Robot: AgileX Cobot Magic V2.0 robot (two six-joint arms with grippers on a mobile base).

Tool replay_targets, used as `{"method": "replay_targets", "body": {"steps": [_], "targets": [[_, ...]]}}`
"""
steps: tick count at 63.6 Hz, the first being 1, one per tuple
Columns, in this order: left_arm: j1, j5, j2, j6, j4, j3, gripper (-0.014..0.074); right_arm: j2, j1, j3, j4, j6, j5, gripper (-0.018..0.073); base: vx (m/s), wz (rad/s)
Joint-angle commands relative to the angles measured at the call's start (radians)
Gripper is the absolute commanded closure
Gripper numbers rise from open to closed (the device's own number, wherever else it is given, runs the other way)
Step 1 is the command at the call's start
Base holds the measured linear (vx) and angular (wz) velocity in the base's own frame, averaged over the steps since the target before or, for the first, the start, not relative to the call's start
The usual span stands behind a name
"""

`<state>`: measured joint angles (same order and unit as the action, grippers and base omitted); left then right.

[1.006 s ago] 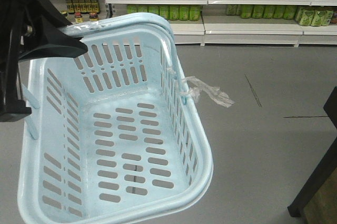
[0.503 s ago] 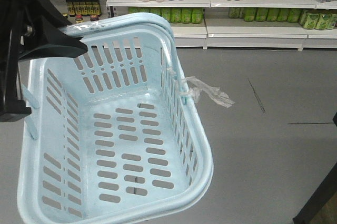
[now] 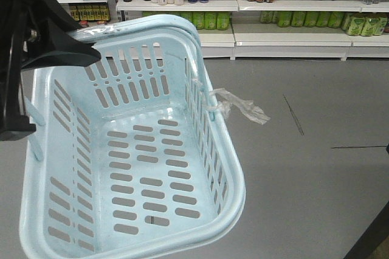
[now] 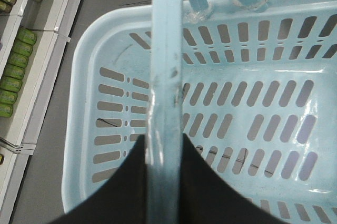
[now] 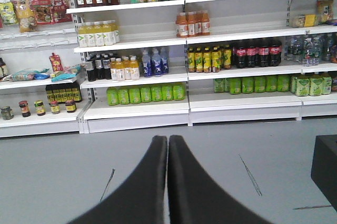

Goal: Pick three apples into basket with both arms
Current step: 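Drive the base toward the drink shelves carrying the basket in the left gripper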

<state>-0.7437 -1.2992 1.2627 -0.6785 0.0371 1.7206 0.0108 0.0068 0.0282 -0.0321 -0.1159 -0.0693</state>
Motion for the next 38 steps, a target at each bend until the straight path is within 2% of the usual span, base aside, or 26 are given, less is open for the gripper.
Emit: {"method": "replay_targets", "body": {"steps": [1,38], "targets": [[-0.004,0.049,-0.024,0.012,-0.003,0.033,0.0604,0.01,-0.007,0.015,-0.011,0.0,0.075,0.0568,0.09,-0.06],[-0.004,0.049,-0.024,0.012,-0.003,0.033,0.0604,0.01,-0.007,0.015,-0.011,0.0,0.075,0.0568,0.05,-0.13]]}}
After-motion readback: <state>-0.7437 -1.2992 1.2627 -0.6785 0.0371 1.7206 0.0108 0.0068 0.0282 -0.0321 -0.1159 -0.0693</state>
